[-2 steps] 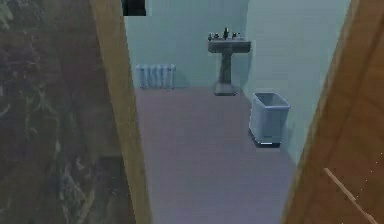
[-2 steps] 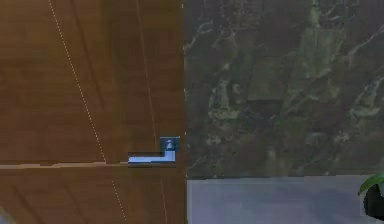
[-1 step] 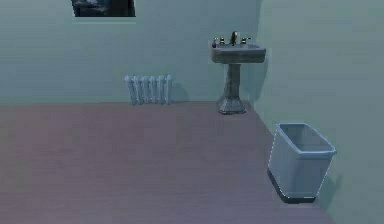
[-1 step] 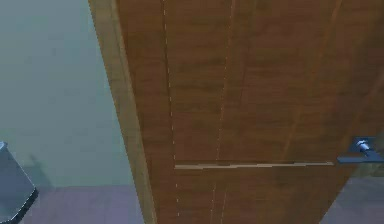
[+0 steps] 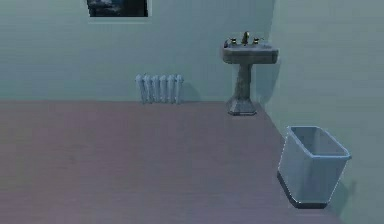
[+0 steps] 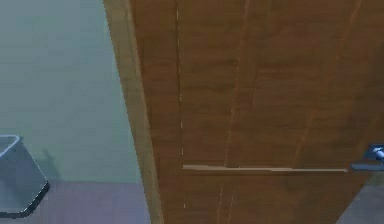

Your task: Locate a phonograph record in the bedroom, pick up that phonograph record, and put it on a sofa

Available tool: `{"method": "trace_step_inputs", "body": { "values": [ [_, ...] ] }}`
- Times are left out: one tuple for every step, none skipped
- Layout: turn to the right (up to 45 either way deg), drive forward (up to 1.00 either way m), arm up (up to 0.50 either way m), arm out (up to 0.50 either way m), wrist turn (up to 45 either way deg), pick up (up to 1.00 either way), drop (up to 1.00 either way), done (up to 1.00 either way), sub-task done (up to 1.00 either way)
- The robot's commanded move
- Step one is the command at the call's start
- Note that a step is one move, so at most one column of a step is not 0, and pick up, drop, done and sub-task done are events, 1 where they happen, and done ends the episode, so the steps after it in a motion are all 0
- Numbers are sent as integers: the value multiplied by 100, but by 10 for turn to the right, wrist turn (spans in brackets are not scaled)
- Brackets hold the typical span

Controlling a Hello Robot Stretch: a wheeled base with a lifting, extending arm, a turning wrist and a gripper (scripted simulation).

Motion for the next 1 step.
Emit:
{"method": "trace_step_inputs", "body": {
  "values": [
    [0,50,0,0,0,0,0,0,0]
  ]
}}
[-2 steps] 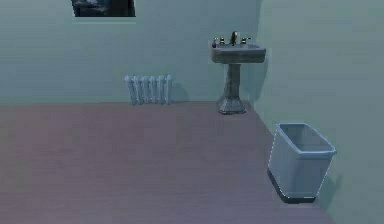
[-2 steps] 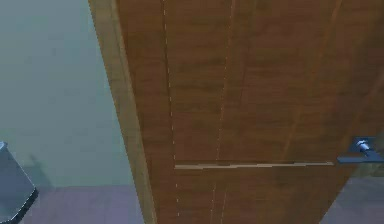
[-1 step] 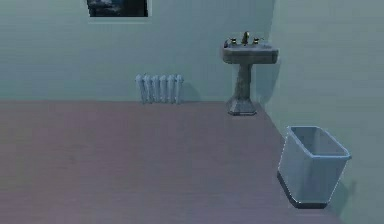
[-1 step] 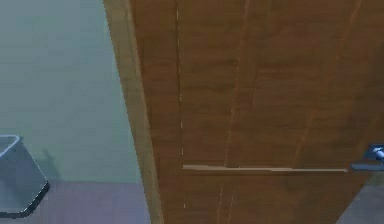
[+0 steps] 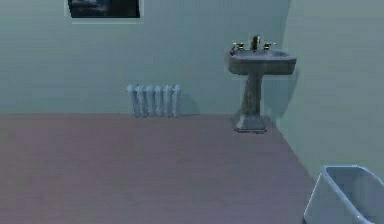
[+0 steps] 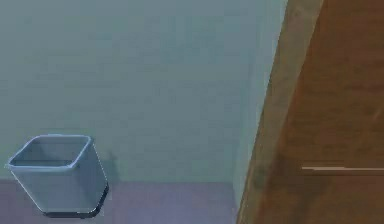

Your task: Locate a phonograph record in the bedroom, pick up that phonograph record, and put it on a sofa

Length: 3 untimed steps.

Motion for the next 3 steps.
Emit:
{"method": "trace_step_inputs", "body": {
  "values": [
    [-450,0,0,0,0,0,0,0,0],
    [-300,0,0,0,0,0,0,0,0],
    [0,100,0,0,0,0,0,0,0]
  ]
}}
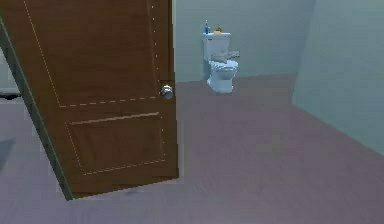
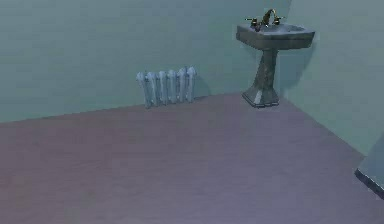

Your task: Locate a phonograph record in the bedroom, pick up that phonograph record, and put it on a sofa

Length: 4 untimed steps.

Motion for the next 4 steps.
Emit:
{"method": "trace_step_inputs", "body": {
  "values": [
    [-60,0,0,0,0,0,0,0,0],
    [0,55,0,0,0,0,0,0,0],
    [-450,0,0,0,0,0,0,0,0],
    [-330,0,0,0,0,0,0,0,0]
  ]
}}
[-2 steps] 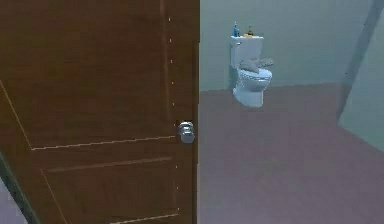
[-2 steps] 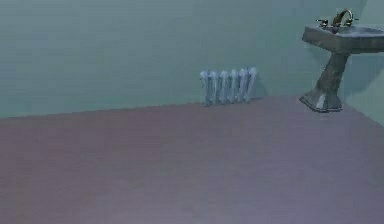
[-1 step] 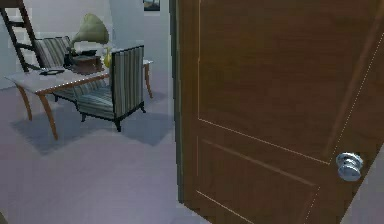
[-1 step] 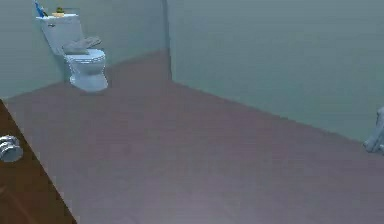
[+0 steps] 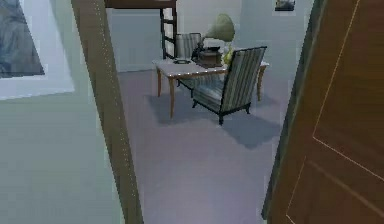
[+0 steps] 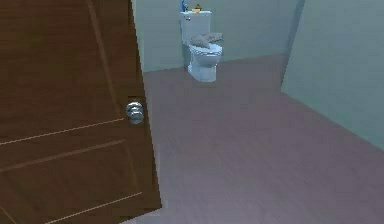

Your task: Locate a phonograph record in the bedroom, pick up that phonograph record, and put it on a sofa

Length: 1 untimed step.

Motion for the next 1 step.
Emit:
{"method": "trace_step_inputs", "body": {
  "values": [
    [-30,0,0,0,0,0,0,0,0]
  ]
}}
